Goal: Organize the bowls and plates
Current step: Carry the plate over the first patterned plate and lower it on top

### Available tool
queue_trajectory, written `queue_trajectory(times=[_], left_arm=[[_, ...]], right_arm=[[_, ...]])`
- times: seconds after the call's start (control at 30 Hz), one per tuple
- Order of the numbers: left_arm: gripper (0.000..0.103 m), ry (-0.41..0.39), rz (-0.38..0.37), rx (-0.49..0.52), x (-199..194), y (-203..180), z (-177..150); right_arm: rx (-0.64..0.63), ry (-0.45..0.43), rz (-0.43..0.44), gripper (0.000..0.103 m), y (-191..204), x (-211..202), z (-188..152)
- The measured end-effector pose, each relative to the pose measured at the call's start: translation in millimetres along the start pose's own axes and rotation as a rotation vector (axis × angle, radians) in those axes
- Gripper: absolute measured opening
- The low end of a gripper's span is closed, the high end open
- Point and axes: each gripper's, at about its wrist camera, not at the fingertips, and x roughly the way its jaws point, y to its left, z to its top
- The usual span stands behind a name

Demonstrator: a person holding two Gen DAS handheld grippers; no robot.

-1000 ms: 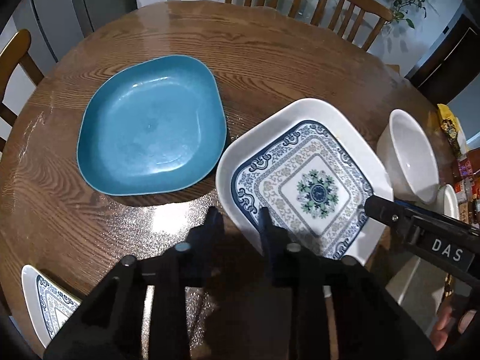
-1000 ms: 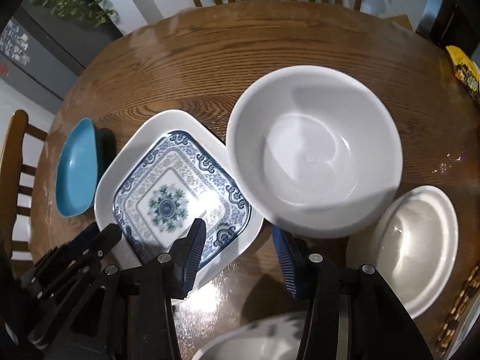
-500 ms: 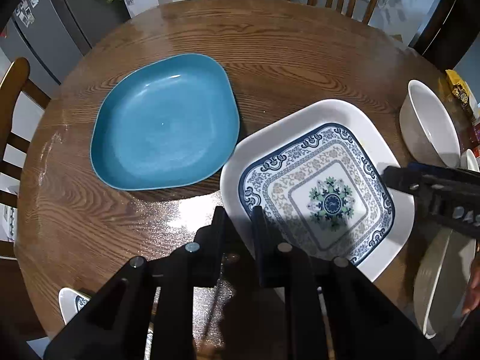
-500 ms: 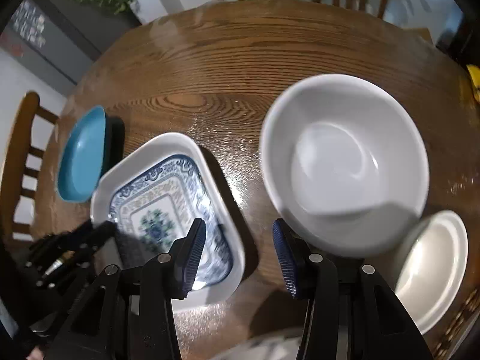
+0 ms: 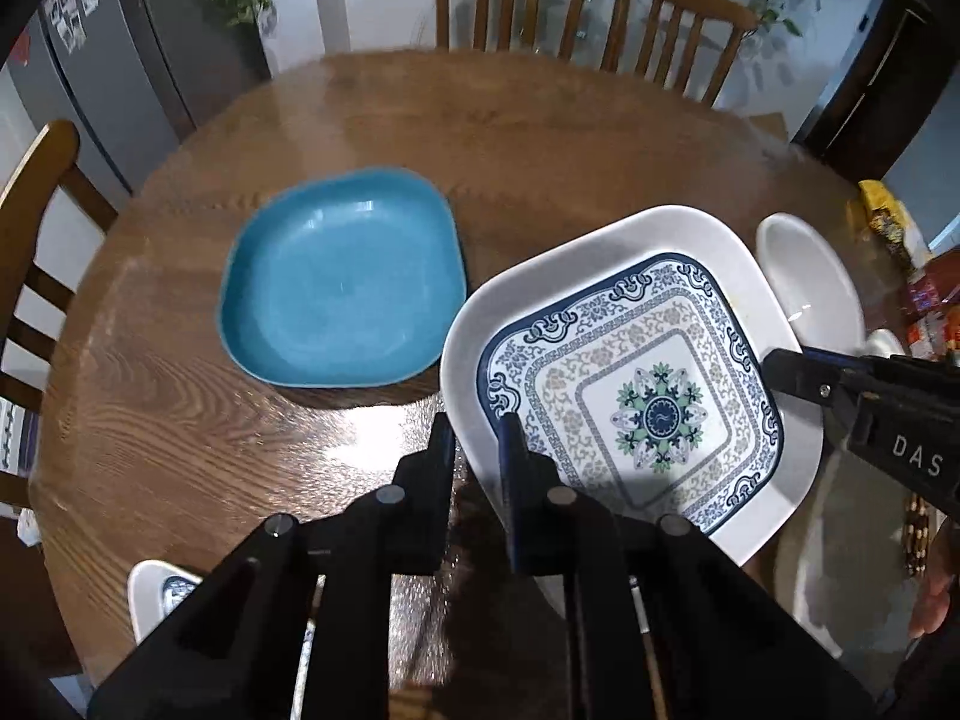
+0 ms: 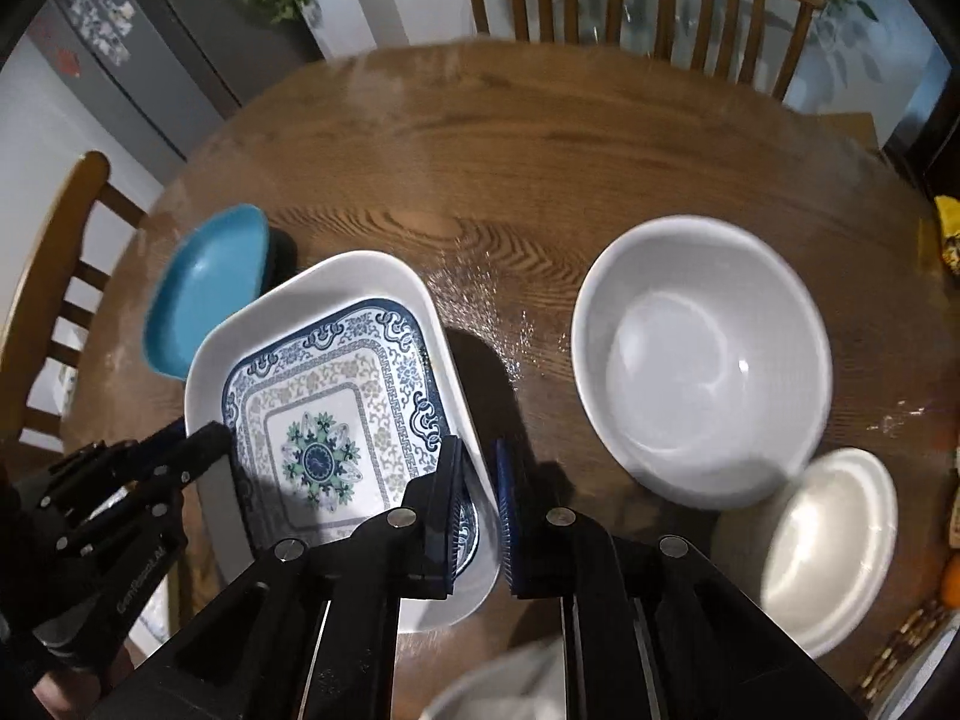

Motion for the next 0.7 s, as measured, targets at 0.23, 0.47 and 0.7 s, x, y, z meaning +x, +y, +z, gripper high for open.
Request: queue_trajectory(times=[0.23, 0.47, 0.7], left_arm=[[0.012, -0.065, -0.024, 0.014, -44, 6, -15], [0.011, -0.118, 0.016, -0.003, -77, 21, -35], [0.011, -0.131, 0.080, -0.038, -92, 48, -62]], right_arm=[[-0.008, -0.080, 0.055, 0.010, 15, -48, -22], [-0.054, -0.099, 0.079, 0.009, 40, -61, -50], [-0.103, -0.082, 0.134, 0.008, 73, -63, -83]])
